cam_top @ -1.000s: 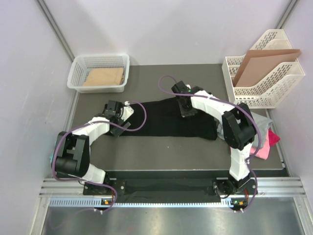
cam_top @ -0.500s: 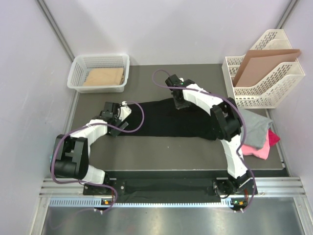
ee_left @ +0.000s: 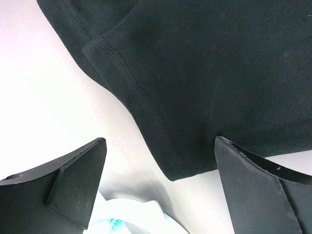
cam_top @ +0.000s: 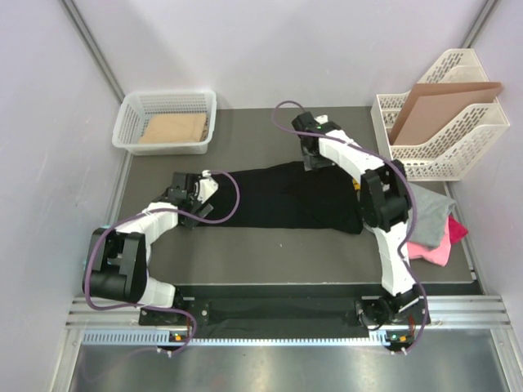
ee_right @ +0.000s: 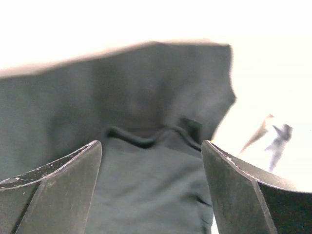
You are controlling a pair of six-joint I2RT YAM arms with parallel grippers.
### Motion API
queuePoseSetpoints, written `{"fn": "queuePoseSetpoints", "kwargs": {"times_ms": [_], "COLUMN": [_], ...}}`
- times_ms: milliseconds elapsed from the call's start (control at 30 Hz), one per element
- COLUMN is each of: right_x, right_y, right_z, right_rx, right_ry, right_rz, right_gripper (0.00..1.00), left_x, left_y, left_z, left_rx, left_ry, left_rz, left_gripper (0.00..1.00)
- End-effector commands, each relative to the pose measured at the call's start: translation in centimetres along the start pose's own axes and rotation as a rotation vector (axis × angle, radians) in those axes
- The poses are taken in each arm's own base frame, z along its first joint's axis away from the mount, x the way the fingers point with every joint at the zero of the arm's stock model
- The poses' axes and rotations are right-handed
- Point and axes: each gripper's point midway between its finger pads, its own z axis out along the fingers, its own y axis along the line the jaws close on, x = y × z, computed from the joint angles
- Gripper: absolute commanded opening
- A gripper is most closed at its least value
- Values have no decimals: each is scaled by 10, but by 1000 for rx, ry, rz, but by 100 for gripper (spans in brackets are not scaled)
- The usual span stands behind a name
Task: Fold and stack the t-shirts
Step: Fold the other side of the tshirt into a rectangle
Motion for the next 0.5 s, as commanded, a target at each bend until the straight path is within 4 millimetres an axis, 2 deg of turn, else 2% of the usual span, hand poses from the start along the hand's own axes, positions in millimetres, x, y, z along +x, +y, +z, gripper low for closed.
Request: {"fn": "queuePoseSetpoints", "kwargs": {"times_ms": [0,67,167,200,233,267,333,367,400,467], "right_x": [-16,-13,-3,4,11,14,34,40,51,65], "right_y": [-47,-52,-46,-40,-24,-18,10,13,19,24], "right_z": [-55,-65,-65,-63,-65,-69,-67,-64,-56,-44], "right_rx": [48,32,-13,-43,-135,-184,-315,-329,-334,-331], "right_ry": [-111,-125,-113,-92,-59,-51,5,22,39,73], "right_rz": [142,170,182,188,187,199,210,217,223,216], "right_gripper": [83,83,83,83,83,83,83,82,82,82], "left_x": [60,62,66,67,67,65,63,59,57,46], "left_y": [-20,-19,-16,-11,-8,-4,9,13,26,32], "left_z": [-1,0,-2,-3,-4,-5,-9,-8,-12,-15], "left_rx": [75,78,74,62,53,53,45,67,69,106], "left_ry": [206,211,218,216,213,199,176,145,134,108], "left_rz": [55,51,45,34,23,10,-56,-120,-177,-272], "left_gripper": [98,98,98,98,98,98,99,99,99,99]}}
